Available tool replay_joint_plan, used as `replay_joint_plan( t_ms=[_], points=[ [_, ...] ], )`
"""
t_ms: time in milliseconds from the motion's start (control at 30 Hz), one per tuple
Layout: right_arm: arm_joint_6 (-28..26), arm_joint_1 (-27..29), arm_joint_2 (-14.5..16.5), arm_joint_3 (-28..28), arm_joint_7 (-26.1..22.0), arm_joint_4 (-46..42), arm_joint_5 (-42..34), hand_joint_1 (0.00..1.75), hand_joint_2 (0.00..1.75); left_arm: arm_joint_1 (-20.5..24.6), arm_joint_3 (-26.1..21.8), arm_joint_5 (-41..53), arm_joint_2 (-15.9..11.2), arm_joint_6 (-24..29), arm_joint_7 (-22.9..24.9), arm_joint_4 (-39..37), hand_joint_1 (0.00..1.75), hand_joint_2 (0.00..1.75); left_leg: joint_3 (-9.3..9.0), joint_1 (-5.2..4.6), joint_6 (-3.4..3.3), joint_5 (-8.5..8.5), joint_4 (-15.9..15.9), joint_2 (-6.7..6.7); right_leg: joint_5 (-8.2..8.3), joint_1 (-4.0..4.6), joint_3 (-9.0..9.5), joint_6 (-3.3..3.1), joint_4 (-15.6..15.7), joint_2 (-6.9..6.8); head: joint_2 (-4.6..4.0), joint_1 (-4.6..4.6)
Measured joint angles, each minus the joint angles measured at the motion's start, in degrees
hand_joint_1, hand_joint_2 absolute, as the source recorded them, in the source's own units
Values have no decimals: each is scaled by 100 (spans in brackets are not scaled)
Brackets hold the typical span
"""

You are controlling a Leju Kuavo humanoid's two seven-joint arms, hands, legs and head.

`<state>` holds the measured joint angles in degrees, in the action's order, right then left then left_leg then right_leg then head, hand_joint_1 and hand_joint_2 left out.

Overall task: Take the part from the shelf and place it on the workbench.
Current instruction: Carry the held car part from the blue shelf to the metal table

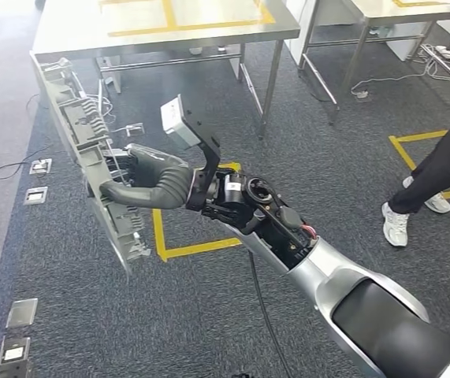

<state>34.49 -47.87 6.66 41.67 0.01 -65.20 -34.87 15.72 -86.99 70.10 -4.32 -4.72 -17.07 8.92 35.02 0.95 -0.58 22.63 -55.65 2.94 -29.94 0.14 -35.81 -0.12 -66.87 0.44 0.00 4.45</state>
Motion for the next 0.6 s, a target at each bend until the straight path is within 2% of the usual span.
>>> replay_joint_plan(
  t_ms=[33, 67, 100, 133, 200, 233, 333, 433, 600],
  points=[
    [-7, -3, -2, -2, 7, -6, -2, 175, 175, 2, 0, 1, 5, 0, 0, -1, 0, 175, -3, -1, 0, -1, 1, 38, 210, 11, 167, -54, 402, 73, 0, 10],
    [-16, -6, -4, -3, 14, -13, -4, 175, 175, 4, 0, 1, 13, 0, 0, -1, 0, 175, -4, -5, 3, -4, 2, 62, 351, 21, 305, -101, 724, 148, 0, 11],
    [-32, -9, -7, -6, 21, -20, -4, 175, 175, 6, 0, 2, 18, -1, 1, -2, 0, 175, 3, -5, 13, -11, 1, 82, 426, 27, 392, -128, 940, 199, 0, 0],
    [-55, -12, -9, -8, 26, -24, -1, 175, 175, 5, 0, 2, 22, -4, 7, -2, 0, 175, 17, 1, 30, -22, 2, 101, 426, 37, 425, -138, 1031, 216, 0, -7],
    [-106, -16, -10, -10, 26, -30, 6, 175, 175, 0, 0, 2, 17, -37, 39, -1, 0, 175, 48, 9, 86, -54, 15, 147, 415, 50, 470, -144, 1125, 183, 0, -3],
    [-125, -16, -11, -10, 16, -31, 10, 175, 175, -2, 0, -1, 15, -61, 65, -1, 0, 175, 52, 8, 98, -61, 31, 160, 402, 47, 491, -116, 1168, 170, 0, 3],
    [-139, -12, -18, -13, -32, -33, 36, 175, 175, -1, 0, -25, 3, -132, 132, -3, 0, 175, 42, -11, 45, -92, 94, 158, 423, 18, 523, -5, 1253, 163, 0, -54],
    [-144, 5, -31, -14, -46, -33, 50, 175, 175, -7, 0, -41, -20, -162, 157, -2, 0, 175, 26, -2, 80, -126, 136, 150, 444, 28, 514, -54, 1250, 166, 0, -133],
    [-144, 8, -45, -14, -50, -33, 50, 175, 175, -5, 0, -52, -25, -166, 163, -2, 0, 175, 11, 10, 108, -142, 163, 143, 456, 41, 510, -75, 1246, 175, 0, -226]
  ],
)
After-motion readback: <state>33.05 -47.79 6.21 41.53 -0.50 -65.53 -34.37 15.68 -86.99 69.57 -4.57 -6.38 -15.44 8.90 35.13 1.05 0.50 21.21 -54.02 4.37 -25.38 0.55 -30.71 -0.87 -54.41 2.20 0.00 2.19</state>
